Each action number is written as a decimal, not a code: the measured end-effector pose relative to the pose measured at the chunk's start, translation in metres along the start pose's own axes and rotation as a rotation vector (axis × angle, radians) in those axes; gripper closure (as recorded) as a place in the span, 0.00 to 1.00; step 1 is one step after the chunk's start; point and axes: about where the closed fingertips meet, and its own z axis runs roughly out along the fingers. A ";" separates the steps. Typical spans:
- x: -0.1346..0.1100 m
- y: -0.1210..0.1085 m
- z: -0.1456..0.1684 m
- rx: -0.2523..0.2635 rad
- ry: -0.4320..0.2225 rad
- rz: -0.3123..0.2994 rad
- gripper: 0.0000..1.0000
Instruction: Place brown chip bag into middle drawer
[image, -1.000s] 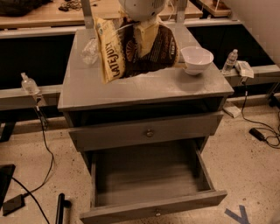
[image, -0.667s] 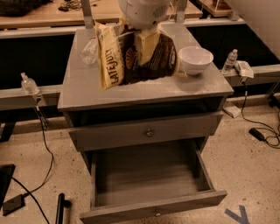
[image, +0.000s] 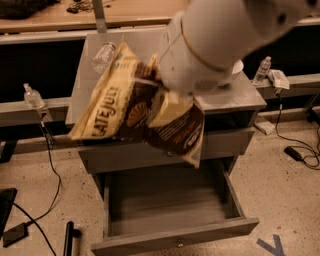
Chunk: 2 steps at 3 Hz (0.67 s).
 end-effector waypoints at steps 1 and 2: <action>0.014 0.020 0.017 0.011 -0.045 0.107 1.00; 0.037 0.028 0.035 -0.023 -0.107 0.151 1.00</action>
Offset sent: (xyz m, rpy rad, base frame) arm 0.0154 -0.0351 -0.0861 0.2198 0.2096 -0.0445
